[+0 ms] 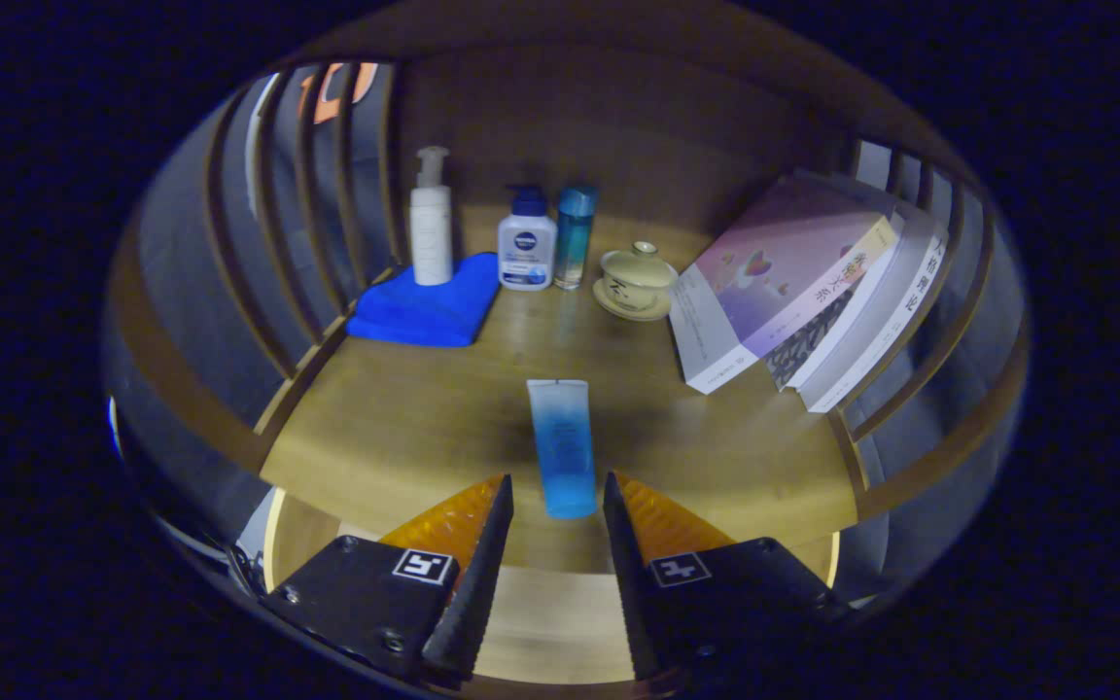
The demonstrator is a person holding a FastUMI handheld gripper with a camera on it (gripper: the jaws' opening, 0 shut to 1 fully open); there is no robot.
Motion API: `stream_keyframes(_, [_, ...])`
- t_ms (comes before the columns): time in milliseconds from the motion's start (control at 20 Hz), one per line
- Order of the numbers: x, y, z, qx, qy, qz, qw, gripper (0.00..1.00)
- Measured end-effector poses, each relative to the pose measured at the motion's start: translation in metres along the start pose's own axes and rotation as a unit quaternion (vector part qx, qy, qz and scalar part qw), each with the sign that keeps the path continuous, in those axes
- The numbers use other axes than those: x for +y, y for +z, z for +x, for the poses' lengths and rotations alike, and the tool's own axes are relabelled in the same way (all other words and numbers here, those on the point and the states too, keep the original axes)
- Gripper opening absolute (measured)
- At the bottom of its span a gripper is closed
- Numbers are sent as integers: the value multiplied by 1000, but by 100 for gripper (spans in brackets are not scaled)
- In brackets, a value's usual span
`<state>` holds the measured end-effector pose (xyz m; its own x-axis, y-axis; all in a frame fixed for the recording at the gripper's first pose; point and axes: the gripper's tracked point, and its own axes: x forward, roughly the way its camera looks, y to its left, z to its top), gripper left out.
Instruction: Pull open the drawer, take out the items inside it, and place them on the countertop above the cabinet.
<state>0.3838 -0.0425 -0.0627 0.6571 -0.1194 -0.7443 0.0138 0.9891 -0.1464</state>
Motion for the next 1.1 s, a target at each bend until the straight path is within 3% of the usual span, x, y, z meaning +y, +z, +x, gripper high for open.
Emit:
stream_keyframes(200, [10, -13, -46, -29, 28, 5, 999, 65])
stream_keyframes(500, [12, -49, -111, -86, 40, 1, 995, 77])
stream_keyframes(650, [10, -64, -137, -131, 44, 16, 990, 82])
stream_keyframes(900, [11, -89, -187, -216, 36, 2, 976, 82])
stream_keyframes(1050, [16, -110, -204, -253, 35, 5, 967, 100])
stream_keyframes(1100, [20, -117, -209, -261, 38, 5, 965, 100])
